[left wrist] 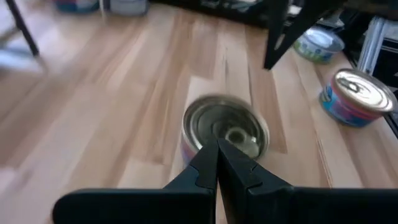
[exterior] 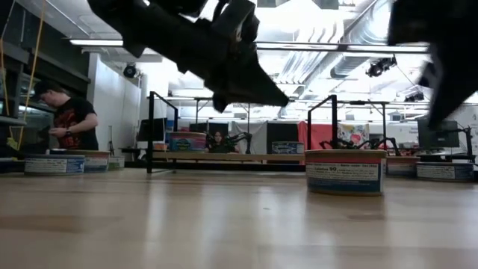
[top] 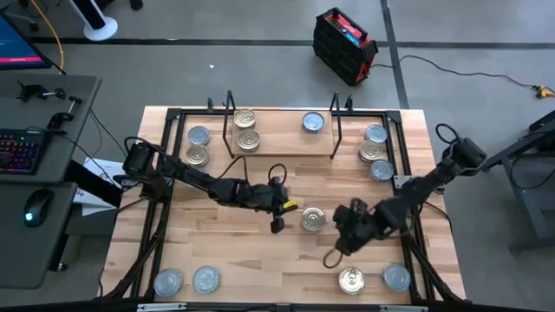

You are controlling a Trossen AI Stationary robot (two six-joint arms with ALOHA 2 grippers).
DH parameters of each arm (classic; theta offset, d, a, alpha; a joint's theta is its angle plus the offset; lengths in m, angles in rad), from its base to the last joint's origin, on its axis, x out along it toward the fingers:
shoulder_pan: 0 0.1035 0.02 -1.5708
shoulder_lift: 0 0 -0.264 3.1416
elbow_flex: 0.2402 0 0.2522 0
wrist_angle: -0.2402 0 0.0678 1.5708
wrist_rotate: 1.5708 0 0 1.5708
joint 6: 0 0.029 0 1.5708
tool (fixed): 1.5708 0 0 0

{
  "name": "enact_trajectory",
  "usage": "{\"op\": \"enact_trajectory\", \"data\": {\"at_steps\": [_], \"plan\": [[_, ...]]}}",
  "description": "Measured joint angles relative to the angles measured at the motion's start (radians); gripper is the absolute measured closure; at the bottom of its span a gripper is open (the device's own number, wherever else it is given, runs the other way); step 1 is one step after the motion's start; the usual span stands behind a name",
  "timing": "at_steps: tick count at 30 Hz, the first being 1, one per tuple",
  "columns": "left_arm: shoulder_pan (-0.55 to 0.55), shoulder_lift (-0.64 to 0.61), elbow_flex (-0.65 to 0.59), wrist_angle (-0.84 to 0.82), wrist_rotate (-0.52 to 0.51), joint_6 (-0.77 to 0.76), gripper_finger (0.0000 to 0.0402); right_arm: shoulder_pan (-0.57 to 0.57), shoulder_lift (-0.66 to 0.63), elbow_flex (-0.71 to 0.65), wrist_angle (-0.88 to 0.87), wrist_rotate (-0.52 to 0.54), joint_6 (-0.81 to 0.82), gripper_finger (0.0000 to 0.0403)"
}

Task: Stack canned seafood by type on shelf
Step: Stack the blue pink tuna can on top of the other blue pink tuna can on the shelf

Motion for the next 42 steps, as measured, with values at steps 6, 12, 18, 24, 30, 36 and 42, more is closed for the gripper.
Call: {"op": "enact_trajectory", "data": {"at_steps": [6,12,18,24,30,36,42], "plan": [[0.004,0.096,0.081,-0.032,0.051,0.063,0.0401,0.045,0.001,-0.15,0.17,0.037,0.205,0.0403],[-0.004,0.157,0.152,-0.137,0.053,0.065,0.0401,0.0,0.001,-0.235,0.314,0.048,0.245,0.0403],[0.007,0.158,0.155,-0.132,0.053,0.095,0.0401,-0.07,0.002,-0.274,0.334,0.05,0.24,0.0403],[0.021,0.18,0.152,-0.096,0.053,0.086,0.0401,-0.119,0.003,-0.281,0.422,0.044,0.148,0.0403],[0.02,0.177,0.154,-0.078,0.055,0.087,0.0401,-0.157,0.003,-0.281,0.466,0.03,0.11,0.0403],[0.014,0.177,0.154,-0.078,0.055,0.087,0.0401,-0.171,0.003,-0.281,0.505,0.029,0.097,0.0403],[0.014,0.177,0.154,-0.113,0.056,0.088,0.0401,-0.17,0.003,-0.281,0.569,0.025,0.083,0.0403]]}}
